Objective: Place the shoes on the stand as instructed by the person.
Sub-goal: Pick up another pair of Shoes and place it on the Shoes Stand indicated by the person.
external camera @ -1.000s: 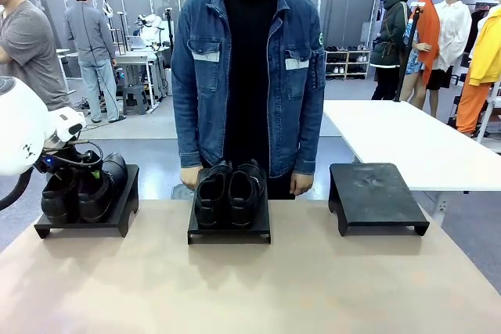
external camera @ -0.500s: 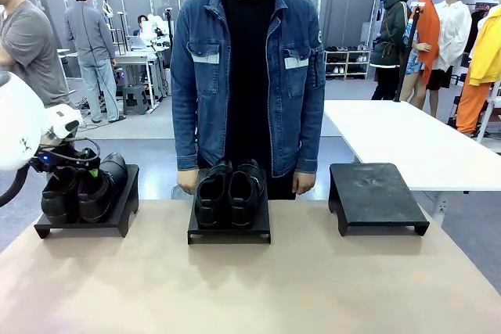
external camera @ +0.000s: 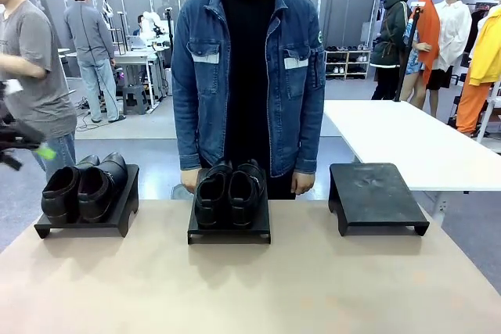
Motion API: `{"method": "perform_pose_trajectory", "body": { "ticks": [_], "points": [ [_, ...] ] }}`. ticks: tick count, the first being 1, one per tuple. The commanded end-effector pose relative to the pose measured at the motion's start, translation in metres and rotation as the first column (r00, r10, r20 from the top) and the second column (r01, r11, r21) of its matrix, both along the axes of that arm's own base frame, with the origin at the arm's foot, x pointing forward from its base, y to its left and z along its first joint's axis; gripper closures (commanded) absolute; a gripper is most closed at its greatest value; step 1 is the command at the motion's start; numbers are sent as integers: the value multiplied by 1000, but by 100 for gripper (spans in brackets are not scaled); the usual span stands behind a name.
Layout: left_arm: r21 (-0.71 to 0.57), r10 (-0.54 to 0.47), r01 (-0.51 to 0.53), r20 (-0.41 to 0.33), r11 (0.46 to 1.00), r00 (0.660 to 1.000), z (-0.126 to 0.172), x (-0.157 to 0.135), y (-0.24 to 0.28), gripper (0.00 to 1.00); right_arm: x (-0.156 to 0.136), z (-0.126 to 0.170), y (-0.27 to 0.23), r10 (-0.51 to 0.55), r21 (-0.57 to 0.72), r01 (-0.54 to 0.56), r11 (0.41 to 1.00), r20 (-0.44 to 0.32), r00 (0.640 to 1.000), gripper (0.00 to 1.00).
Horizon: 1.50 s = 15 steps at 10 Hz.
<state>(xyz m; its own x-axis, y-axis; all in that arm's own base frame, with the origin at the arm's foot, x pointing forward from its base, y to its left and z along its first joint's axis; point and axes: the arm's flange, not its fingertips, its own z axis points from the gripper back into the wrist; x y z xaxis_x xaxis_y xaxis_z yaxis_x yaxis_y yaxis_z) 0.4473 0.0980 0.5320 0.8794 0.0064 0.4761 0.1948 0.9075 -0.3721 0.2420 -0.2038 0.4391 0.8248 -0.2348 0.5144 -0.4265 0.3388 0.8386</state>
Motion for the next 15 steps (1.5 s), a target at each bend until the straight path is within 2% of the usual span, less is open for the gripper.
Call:
{"method": "perform_pose_trajectory", "body": {
  "ticks": [1,2,3,5,7,8,9,10,11,15],
  "points": [
    [-132,-126,116,-74,985,989,-10,-39,54,0,-1,1,-2,9,-2,-9,1000,20,1000,0],
    [-230,-211,190,-69,954,975,-20,-60,77,0,-1,1,-2,9,-2,-9,1000,20,1000,0],
    [-361,-267,239,-30,902,963,-36,-85,103,0,-1,1,-2,9,-2,-9,1000,20,1000,0],
    [-491,-336,321,59,810,940,-82,-129,140,0,-1,1,-2,9,-2,-9,1000,20,1000,0],
    [-589,-333,354,150,726,931,-126,-152,171,0,-1,1,-2,9,-2,-9,1000,20,1000,0],
    [-615,-318,366,192,698,929,-138,-152,178,0,-1,1,-2,9,-2,-9,1000,20,1000,0],
    [-623,-312,372,209,688,927,-145,-148,182,0,-1,1,-2,9,-2,-9,1000,20,1000,0],
    [-629,-280,341,197,699,939,-152,-141,186,0,-1,1,-2,9,-2,-9,1000,20,1000,0],
    [-607,-296,343,180,717,938,-149,-172,168,0,-1,1,-2,9,-2,-9,1000,20,1000,0],
    [-607,-296,343,180,717,938,-149,-172,168,0,-1,1,-2,9,-2,-9,1000,20,1000,0]
  ]
}}
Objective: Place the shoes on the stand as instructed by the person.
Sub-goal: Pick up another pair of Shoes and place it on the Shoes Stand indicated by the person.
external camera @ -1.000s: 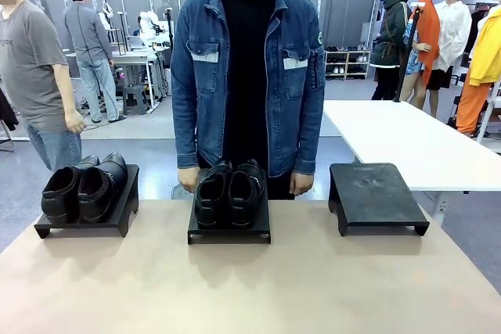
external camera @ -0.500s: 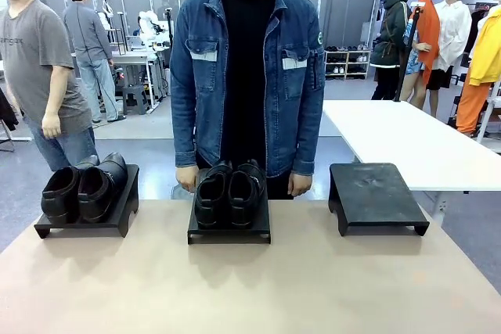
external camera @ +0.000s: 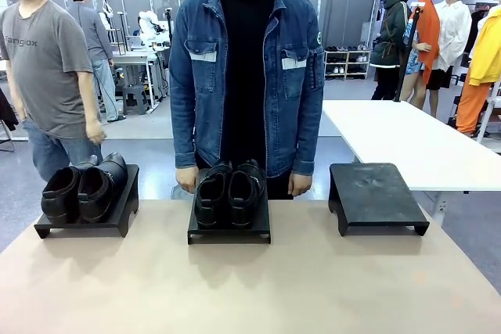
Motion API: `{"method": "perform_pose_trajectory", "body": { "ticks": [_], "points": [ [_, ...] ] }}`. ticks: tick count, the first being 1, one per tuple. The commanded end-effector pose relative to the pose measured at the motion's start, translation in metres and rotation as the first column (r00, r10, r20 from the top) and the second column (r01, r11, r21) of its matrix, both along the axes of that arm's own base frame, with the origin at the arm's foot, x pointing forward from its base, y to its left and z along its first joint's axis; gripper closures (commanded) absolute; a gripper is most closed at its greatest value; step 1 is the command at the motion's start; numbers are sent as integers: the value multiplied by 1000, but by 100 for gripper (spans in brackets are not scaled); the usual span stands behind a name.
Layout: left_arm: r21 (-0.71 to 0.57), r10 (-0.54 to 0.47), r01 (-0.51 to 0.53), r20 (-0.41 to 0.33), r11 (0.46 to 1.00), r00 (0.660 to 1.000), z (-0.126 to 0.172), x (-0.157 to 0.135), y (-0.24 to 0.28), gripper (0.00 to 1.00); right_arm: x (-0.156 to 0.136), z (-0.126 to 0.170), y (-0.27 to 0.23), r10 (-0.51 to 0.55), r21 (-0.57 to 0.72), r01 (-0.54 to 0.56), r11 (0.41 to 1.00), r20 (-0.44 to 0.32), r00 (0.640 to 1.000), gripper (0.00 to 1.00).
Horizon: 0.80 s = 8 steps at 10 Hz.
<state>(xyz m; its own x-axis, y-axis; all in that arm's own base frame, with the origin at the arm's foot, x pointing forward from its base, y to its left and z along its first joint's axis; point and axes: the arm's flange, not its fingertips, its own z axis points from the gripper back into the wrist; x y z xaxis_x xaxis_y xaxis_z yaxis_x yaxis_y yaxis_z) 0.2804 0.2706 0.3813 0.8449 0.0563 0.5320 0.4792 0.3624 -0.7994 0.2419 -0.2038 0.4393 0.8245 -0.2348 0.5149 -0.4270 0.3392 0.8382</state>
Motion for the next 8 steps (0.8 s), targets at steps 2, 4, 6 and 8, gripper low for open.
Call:
{"method": "perform_pose_trajectory", "body": {
  "ticks": [2,4,6,8],
  "points": [
    [2,-13,13,-10,1000,1000,2,-5,-4,0,-1,1,-1,9,-2,-9,1000,20,1000,0],
    [2,-13,13,-10,1000,1000,2,-5,-4,0,-1,1,-1,9,-2,-9,1000,20,1000,0],
    [2,-13,13,-10,1000,1000,2,-5,-4,0,-1,1,-1,9,-2,-9,1000,20,1000,0],
    [2,-13,13,-10,1000,1000,2,-5,-4,0,-1,1,-1,9,-2,-9,1000,20,1000,0]
  ]
}}
